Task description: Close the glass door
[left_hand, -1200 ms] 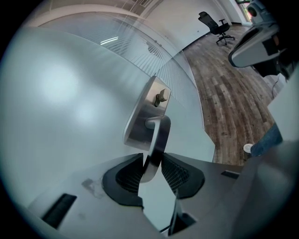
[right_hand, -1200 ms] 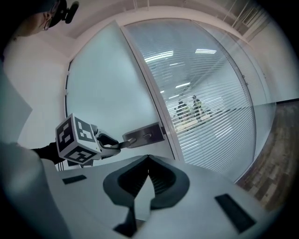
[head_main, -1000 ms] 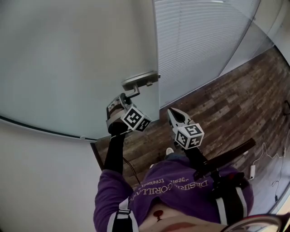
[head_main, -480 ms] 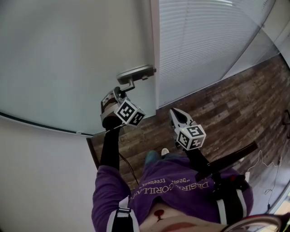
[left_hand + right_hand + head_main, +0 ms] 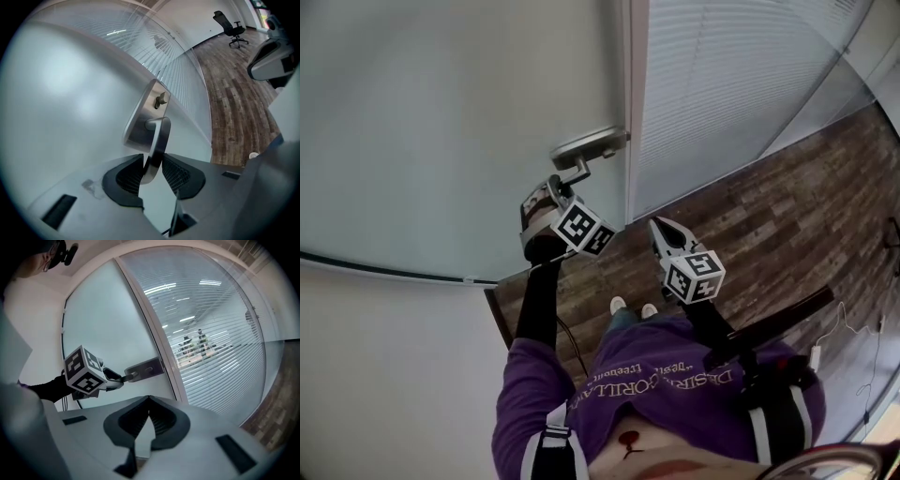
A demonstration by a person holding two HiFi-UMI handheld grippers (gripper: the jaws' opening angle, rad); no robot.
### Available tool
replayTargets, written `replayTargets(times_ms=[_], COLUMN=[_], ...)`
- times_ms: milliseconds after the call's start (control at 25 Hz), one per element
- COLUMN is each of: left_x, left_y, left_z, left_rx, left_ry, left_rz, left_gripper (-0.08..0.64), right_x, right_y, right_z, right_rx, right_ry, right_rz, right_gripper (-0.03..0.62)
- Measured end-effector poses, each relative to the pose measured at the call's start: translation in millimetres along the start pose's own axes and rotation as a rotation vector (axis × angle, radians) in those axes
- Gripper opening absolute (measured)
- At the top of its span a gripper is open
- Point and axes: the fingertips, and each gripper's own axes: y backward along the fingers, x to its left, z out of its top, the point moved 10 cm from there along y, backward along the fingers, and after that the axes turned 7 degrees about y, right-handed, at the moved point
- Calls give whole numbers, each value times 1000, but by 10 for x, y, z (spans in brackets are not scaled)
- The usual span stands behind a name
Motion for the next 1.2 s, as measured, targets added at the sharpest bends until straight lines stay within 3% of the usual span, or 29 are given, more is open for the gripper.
replayTargets(times_ms=[240,720,1000,1200], left_x=[-39,36,83,91], left_y=[-148,-276,-271,-280], left_z=[-79,-99,-43,-67], left_rx=[-49,-68,-41,-43], left_ry=[18,55,135,189], left_rz=[-8,-28,-84,-77], left_gripper=[121,121,126,135], right_x=[141,206,55,-16], right_y=[-231,-376,-400,-481], right_z=[-44,-78,102,150], right_rx=[-8,0,-20,-20], right_ry=[8,-5,19,35], right_rz=[-31,-63,-29,9], right_gripper=[-3,-3,-3,-3])
